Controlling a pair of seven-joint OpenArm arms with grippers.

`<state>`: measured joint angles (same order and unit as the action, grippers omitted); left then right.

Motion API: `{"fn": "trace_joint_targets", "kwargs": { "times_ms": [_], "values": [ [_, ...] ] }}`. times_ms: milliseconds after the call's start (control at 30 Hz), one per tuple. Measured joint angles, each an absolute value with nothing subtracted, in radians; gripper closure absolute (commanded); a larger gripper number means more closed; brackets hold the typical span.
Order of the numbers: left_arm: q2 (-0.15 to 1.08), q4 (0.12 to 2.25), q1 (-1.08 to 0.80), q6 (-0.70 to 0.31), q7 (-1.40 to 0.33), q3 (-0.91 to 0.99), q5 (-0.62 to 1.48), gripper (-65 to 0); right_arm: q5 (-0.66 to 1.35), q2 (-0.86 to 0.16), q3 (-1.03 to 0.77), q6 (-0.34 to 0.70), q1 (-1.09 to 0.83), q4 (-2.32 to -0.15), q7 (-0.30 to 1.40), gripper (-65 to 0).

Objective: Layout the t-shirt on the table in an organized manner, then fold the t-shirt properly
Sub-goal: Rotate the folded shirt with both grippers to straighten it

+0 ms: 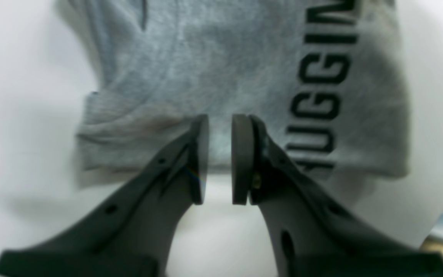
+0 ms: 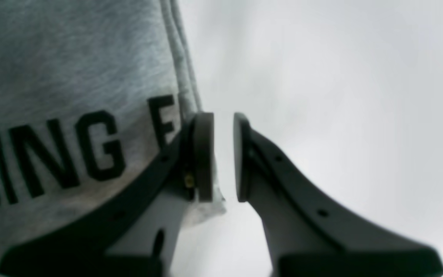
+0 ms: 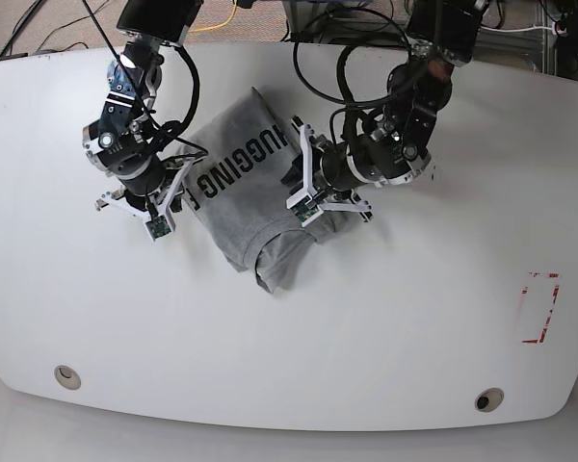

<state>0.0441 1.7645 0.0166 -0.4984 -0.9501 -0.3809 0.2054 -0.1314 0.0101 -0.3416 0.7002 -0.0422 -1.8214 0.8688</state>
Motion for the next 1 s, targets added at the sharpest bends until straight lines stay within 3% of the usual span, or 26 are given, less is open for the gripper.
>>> {"fn": "trace_joint_targets", "kwargs": {
  "times_ms": [267, 533, 1000],
  "values": [
    [0.038, 1.669, -0.038, -0.445, -0.834, -0.370, 0.213, -9.7, -0.134, 0.006, -0.347, 0.699, -0.059, -1.696, 0.784, -7.9],
    [0.113, 1.475, 0.035, -0.458, -0.705, -0.323, 0.236, -9.7, -0.125, 0.019, -0.347, 0.698, -0.142, -1.680, 0.688, -7.9],
    [0.259, 1.441, 0.088, -0.437, -0.735, -0.202, 0.195, -9.7, -0.127, 0.097, -0.345, 0.688, -0.194, -1.724, 0.677, -7.9]
  ]
}}
